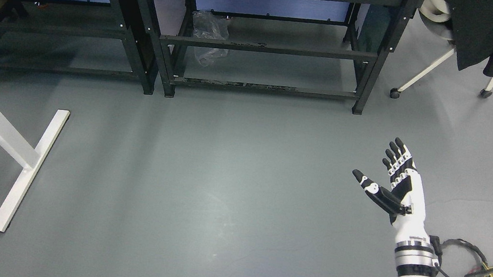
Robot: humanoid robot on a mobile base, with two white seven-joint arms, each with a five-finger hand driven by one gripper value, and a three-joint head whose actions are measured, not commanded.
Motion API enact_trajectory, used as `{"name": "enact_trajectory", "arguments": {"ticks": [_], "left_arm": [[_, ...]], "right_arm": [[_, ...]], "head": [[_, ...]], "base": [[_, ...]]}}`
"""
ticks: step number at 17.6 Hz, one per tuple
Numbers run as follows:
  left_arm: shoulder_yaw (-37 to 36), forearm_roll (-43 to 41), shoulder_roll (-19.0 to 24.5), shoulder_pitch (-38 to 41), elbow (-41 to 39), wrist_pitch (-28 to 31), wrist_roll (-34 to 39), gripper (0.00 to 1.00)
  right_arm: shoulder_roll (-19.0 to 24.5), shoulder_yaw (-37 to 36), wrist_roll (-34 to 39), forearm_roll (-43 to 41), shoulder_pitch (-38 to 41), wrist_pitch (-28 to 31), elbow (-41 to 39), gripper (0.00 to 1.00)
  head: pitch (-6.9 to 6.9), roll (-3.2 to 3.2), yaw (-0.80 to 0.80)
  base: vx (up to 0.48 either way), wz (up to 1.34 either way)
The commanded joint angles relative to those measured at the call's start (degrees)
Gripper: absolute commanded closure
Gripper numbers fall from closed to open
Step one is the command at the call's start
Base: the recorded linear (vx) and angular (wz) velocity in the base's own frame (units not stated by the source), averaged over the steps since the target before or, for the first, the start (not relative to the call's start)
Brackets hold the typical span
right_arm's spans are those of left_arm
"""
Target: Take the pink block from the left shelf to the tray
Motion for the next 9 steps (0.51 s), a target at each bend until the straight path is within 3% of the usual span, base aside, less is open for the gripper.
{"name": "enact_trajectory", "arguments": {"ticks": [1, 9], "left_arm": [[0.00, 0.00, 1.00, 1.14, -1.00, 0.03, 0.02, 0.00], [0.00, 0.00, 1.00, 1.14, -1.00, 0.03, 0.02, 0.00]], "right_arm": [[-1.00, 0.18, -0.01, 0.02, 0.02, -0.02, -0.17, 0.00], [-1.00, -0.08, -0.02, 0.10, 0.02, -0.02, -0.17, 0.00]], "head": [[0.00, 0.00, 0.00], [0.00, 0.00, 0.00]], "base": [[0.000, 0.00], [0.005, 0.00]]}}
